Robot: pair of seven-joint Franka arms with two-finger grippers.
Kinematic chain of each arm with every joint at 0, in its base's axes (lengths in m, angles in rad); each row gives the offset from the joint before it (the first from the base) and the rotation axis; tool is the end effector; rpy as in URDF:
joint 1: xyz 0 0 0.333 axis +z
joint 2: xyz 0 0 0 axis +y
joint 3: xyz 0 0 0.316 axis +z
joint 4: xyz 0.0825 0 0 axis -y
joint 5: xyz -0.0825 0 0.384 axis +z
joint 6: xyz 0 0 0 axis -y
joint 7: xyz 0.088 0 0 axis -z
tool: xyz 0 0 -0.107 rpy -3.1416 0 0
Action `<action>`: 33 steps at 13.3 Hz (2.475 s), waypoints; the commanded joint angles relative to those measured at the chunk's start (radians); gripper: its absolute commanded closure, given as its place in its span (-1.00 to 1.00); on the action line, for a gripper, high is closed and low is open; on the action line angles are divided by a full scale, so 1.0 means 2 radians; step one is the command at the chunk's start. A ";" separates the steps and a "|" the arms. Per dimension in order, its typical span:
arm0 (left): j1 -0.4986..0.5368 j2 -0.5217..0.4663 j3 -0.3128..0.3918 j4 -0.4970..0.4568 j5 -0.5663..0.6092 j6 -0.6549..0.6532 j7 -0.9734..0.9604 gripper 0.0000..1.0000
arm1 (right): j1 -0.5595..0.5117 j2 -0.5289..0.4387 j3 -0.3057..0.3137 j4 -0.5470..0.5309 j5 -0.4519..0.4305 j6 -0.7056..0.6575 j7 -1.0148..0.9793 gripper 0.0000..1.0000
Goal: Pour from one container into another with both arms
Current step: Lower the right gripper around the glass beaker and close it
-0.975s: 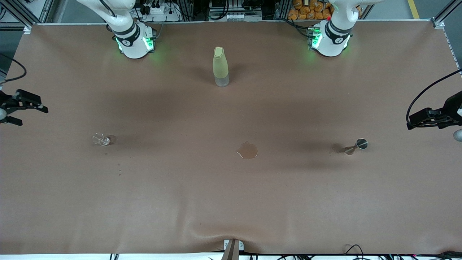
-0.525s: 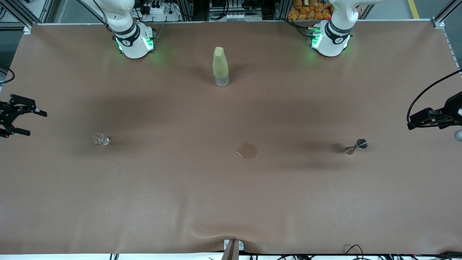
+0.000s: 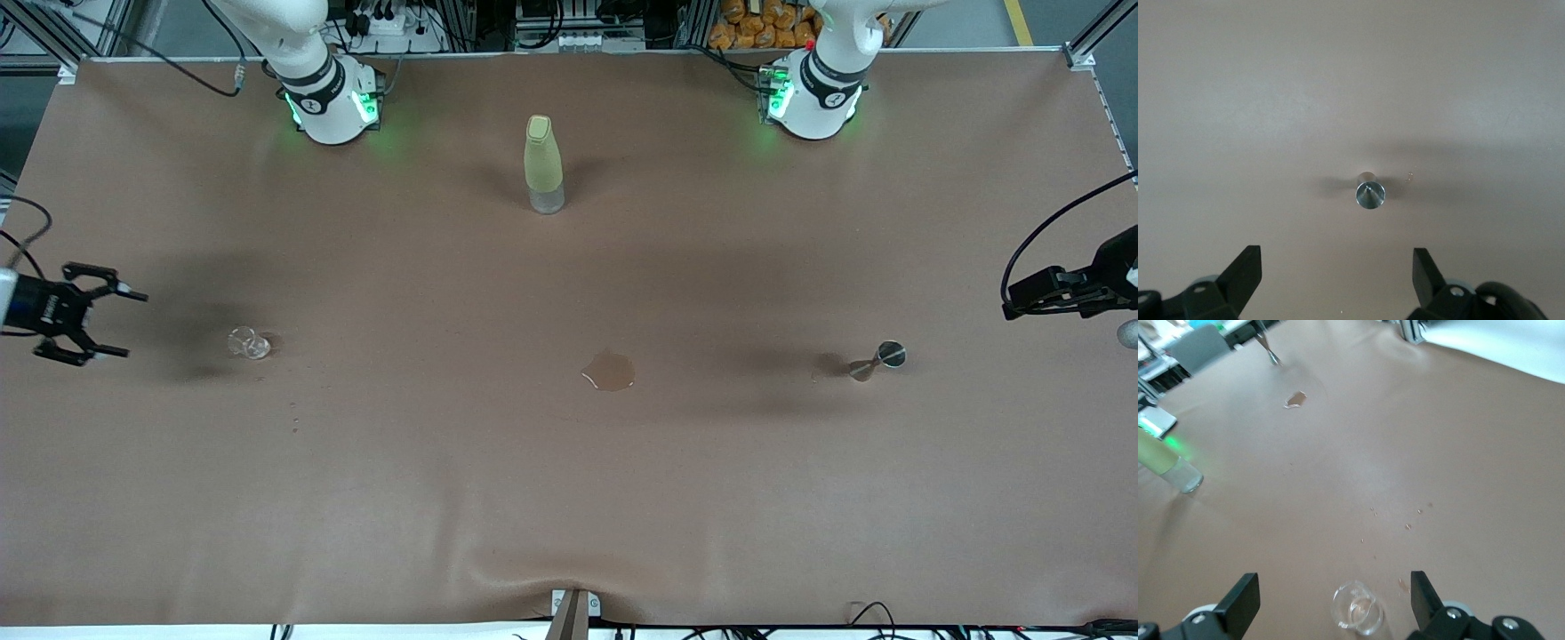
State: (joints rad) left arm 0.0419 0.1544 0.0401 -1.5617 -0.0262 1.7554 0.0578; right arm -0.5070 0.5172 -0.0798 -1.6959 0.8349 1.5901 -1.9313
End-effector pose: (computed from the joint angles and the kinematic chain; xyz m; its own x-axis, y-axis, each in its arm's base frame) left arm 0.6124 0.0463 0.5552 0.9988 0.0282 0.0405 0.0275 -0.9995 0.0175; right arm 0.5570 -0.2709 0.2902 0.4696 0.4852 0.7376 0.8802 -0.3219 -0.3486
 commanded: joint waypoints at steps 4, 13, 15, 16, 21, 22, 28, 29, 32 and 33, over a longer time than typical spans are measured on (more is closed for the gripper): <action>0.001 -0.020 0.000 -0.018 0.001 0.011 0.006 -1.00 | -0.024 0.113 0.008 0.017 0.076 -0.040 -0.159 -1.00; 0.035 -0.023 0.004 -0.009 -0.018 0.011 0.029 -1.00 | -0.046 0.215 0.008 0.073 0.116 -0.092 -0.264 -1.00; 0.033 -0.019 0.002 -0.008 -0.015 0.016 0.029 -1.00 | -0.044 0.225 0.010 0.073 0.117 -0.092 -0.280 -1.00; 0.034 -0.018 0.001 -0.008 -0.015 0.023 0.029 -1.00 | -0.043 0.228 0.010 0.073 0.123 -0.092 -0.281 -1.00; 0.032 -0.018 0.001 -0.011 -0.016 0.026 0.029 -1.00 | -0.040 0.245 0.015 0.072 0.126 -0.092 -0.313 -1.00; 0.030 -0.018 0.000 -0.009 -0.016 0.026 0.029 -1.00 | -0.040 0.247 0.018 0.072 0.126 -0.092 -0.316 -1.00; 0.043 -0.011 0.003 -0.010 -0.061 0.027 0.103 -1.00 | -0.034 0.253 0.028 0.069 0.129 -0.092 -0.316 -1.00; 0.043 -0.008 0.002 -0.010 -0.061 0.026 0.111 -1.00 | -0.035 0.253 0.028 0.069 0.129 -0.092 -0.316 -1.00; 0.045 -0.006 0.002 -0.011 -0.078 0.026 0.134 -1.00 | -0.037 0.253 0.028 0.069 0.129 -0.092 -0.316 -1.00; 0.045 0.000 0.002 -0.011 -0.102 0.026 0.141 -1.00 | -0.038 0.253 0.028 0.069 0.129 -0.092 -0.316 -1.00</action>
State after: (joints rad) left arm 0.1277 0.1469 0.0456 -1.5794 -0.1690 1.7991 0.3025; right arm -0.5741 1.0058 -0.0265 -1.5771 1.0747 1.4210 -2.5594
